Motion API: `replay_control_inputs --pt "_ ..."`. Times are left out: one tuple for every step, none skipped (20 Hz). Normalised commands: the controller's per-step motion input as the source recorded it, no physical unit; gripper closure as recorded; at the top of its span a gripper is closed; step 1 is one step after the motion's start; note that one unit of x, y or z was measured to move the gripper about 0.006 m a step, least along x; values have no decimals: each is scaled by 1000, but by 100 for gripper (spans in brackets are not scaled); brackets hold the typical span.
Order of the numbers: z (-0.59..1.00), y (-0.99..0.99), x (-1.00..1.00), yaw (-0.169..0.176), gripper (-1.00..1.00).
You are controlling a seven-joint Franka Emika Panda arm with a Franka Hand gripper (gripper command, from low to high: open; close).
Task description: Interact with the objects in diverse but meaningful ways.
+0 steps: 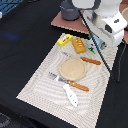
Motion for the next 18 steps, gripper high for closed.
replay_control_inputs --pt "1000 0 -291 0 -100" --pt "1000 0 -286 0 -100" --pt "1000 -20 -214 0 -100" --pt "903 -146 -134 0 -100" --pt "789 -229 -117 -4 -100" --pt "689 -314 -80 -18 -100" --pt "577 -363 -9 -25 -100" --pt "514 -403 -11 -27 -100" --pt "417 -443 -17 -34 -100" --pt "386 -471 -11 -33 -100" --pt "294 -454 0 -27 -100" --pt "243 -457 0 -30 -100" --pt "151 -494 0 -47 -100" --pt "77 -534 6 -64 -100" --pt "0 -609 23 -72 -100" --pt "0 -649 34 -90 -100" --pt "0 -634 20 -99 -100" --pt "-6 -657 14 -105 -100"
